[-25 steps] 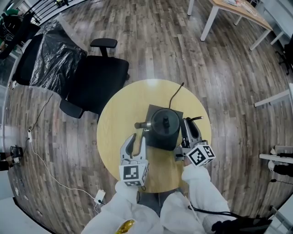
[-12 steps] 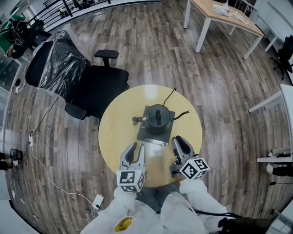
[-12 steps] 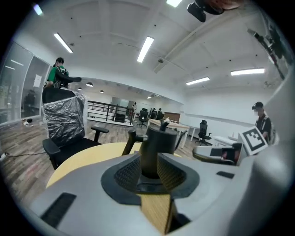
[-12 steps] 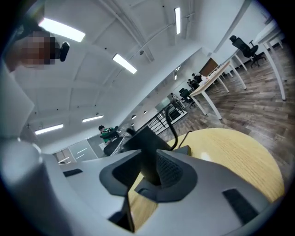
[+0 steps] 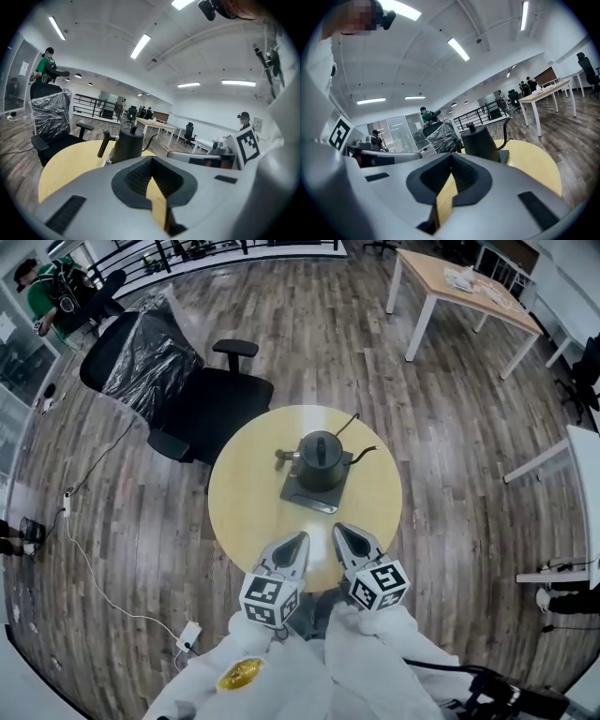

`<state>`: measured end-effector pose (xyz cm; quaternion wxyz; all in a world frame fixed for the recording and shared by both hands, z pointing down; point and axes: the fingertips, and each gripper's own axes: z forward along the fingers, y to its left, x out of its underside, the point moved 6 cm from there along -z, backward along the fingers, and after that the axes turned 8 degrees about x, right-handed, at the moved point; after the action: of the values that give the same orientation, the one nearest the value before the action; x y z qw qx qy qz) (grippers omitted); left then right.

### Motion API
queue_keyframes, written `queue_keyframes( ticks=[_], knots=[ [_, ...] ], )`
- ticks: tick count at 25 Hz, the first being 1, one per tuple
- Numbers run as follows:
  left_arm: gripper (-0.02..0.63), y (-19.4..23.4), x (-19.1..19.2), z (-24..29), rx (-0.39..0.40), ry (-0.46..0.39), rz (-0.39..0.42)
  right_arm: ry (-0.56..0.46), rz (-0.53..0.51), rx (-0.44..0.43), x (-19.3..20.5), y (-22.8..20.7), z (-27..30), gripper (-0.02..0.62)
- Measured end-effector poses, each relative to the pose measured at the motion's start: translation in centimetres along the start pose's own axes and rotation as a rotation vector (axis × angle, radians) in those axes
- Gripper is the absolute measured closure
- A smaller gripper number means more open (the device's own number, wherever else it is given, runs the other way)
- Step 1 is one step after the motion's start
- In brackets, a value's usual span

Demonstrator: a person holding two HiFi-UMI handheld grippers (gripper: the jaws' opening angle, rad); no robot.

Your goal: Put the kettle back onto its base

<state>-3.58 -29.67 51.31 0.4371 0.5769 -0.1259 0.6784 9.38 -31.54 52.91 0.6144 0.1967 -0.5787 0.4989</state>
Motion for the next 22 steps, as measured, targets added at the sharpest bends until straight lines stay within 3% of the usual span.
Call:
queue_keyframes(
  ticks=[6,12,22],
  knots=[
    [0.606,-2.2,1.5,-1.2,0.015,-0.006,-0.064,0.024,-0.005,0.003,1.0,0.2,-2.0,0.584],
    [0.606,-3.4,1.4,-3.3,0.023,-0.031,-0.055,-0.001,0.013,0.037,1.4,1.1,-3.4,0.584],
    [0.606,-6.1,4.3,-12.6,0.053,-0.065,-0.039,-0.059,0.018,0.06,3.6,7.9,-8.5,0.584]
  ],
)
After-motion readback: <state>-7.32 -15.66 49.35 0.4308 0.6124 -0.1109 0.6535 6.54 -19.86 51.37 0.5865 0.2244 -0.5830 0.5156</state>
